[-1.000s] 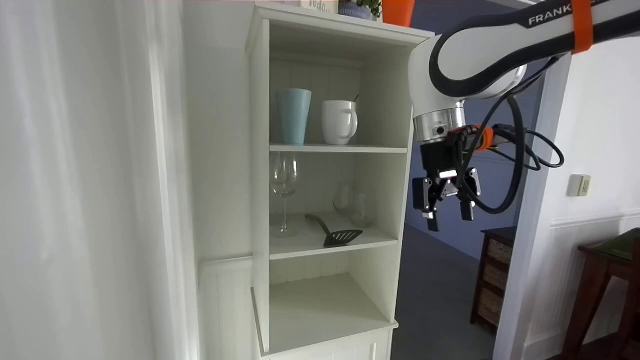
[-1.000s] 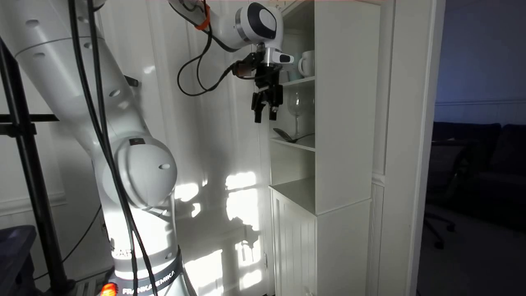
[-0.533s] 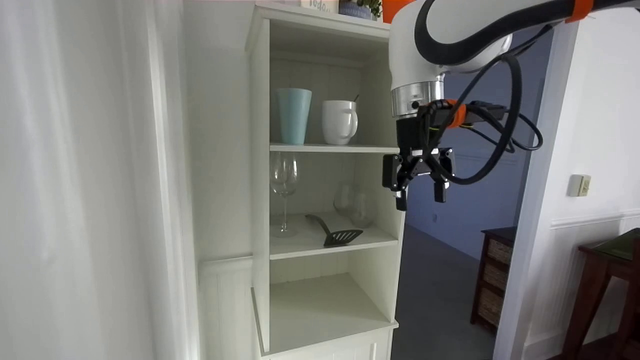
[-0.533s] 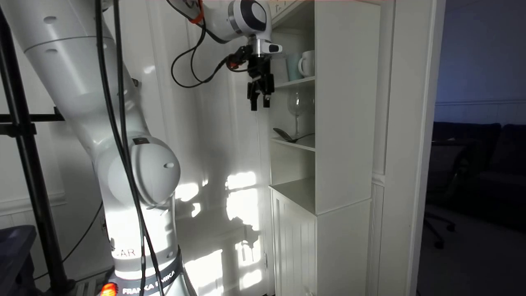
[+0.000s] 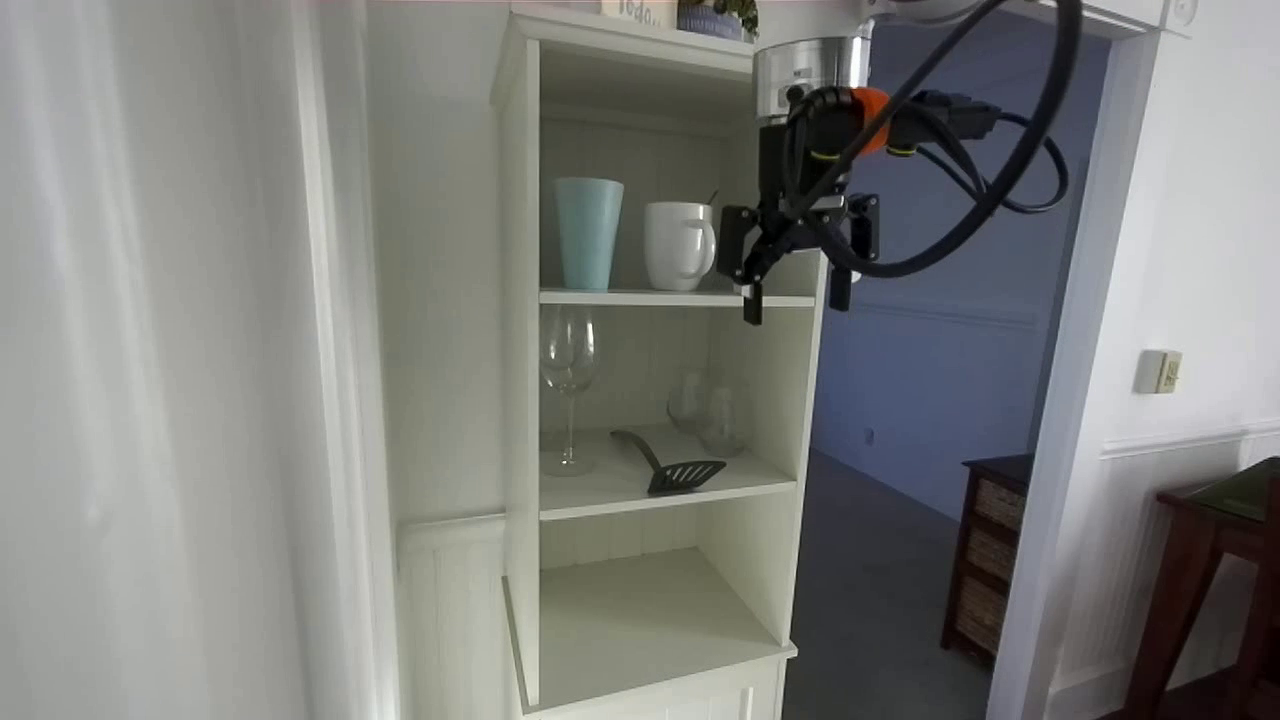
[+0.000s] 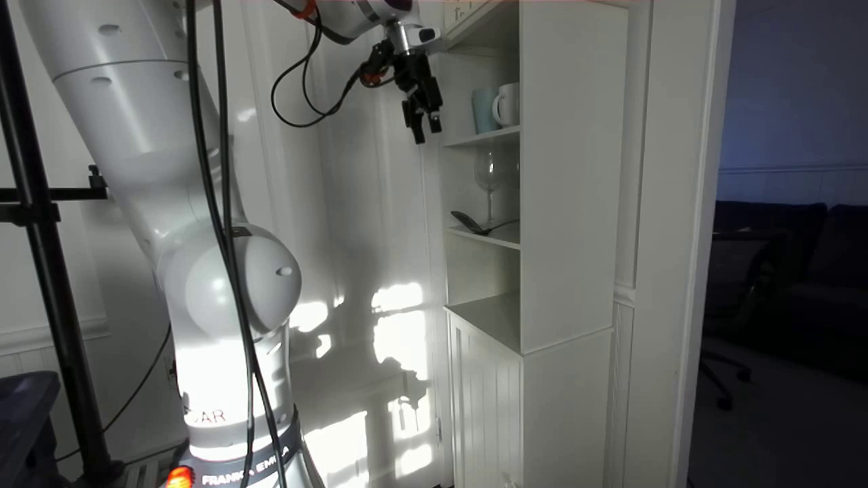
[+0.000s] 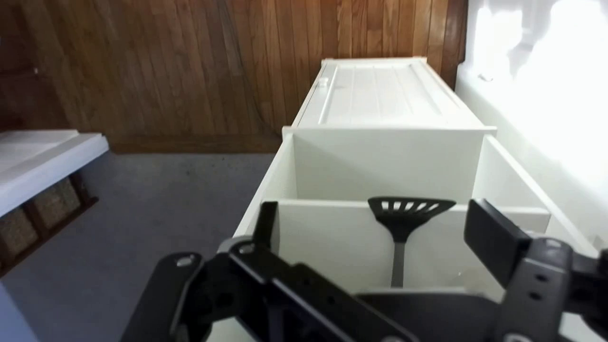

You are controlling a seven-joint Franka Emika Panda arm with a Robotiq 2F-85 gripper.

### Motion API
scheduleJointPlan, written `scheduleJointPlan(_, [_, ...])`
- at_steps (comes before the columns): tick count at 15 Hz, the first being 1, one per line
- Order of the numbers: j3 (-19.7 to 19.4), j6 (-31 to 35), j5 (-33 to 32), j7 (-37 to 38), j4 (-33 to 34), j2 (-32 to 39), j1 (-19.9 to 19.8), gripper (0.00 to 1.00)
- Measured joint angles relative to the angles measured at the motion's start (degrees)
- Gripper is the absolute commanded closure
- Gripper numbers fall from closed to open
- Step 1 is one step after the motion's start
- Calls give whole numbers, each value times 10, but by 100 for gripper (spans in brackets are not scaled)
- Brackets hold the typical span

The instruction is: Move the white mug to the bottom shelf.

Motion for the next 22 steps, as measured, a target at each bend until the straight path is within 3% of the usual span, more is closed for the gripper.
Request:
scheduleJointPlan(6, [16,22,-111,-1,76,11,4,0])
scheduleJointPlan(13, [16,29,-122,-6,85,20,4,0])
scheduleJointPlan(17, [1,89,-155,-51,84,22,3,0])
scheduleJointPlan(22, [-26,200,-149,-86,78,33,3,0])
